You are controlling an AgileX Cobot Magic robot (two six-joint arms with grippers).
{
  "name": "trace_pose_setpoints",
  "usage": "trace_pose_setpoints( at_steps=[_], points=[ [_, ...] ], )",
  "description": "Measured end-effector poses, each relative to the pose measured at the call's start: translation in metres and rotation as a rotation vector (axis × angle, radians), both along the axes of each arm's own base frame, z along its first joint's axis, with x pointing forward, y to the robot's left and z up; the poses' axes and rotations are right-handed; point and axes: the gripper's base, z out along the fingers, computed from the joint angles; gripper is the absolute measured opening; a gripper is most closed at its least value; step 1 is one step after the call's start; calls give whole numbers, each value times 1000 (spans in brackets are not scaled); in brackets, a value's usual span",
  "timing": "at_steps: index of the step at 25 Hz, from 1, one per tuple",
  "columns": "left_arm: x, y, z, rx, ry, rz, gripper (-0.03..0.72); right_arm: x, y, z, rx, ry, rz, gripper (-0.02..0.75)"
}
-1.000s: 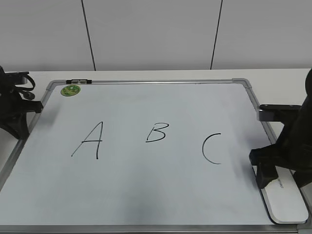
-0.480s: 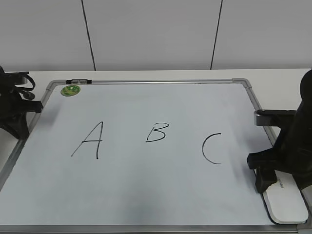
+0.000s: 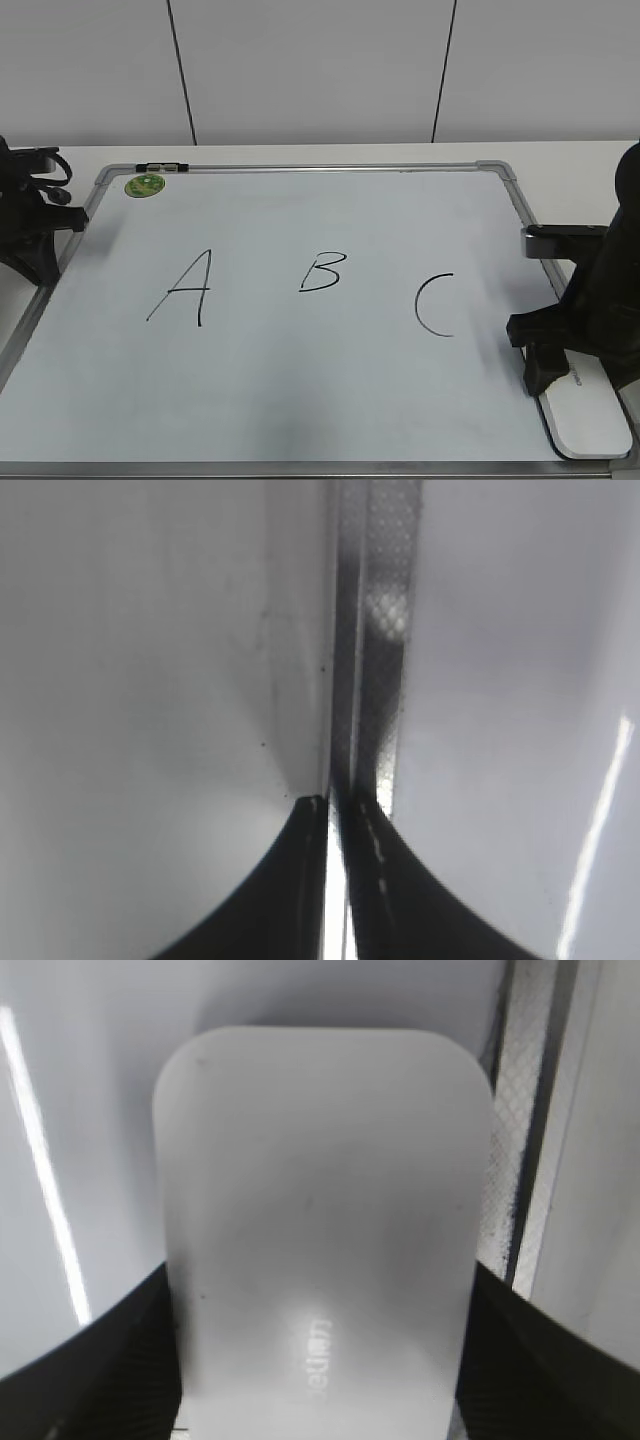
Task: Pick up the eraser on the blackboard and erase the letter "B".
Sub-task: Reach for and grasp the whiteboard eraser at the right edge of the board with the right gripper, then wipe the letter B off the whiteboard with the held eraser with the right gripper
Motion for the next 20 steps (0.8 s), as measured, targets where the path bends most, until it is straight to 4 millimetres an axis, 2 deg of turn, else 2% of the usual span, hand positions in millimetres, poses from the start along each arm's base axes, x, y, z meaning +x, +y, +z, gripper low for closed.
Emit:
trace_pose_setpoints(
  at_steps=[6, 12, 16, 20],
  points=[
    [0, 0, 0, -3, 0, 4, 31, 7, 2, 9, -2, 21, 3, 528],
    [0, 0, 0, -5, 0, 5, 31, 33, 9, 50, 8, -6, 27, 528],
    [0, 0, 0, -5, -2, 5, 31, 51, 24, 63, 1, 15, 72, 528],
    [0, 0, 0, -5, -2, 5, 31, 74, 47, 62, -14, 36, 128, 528]
  ],
)
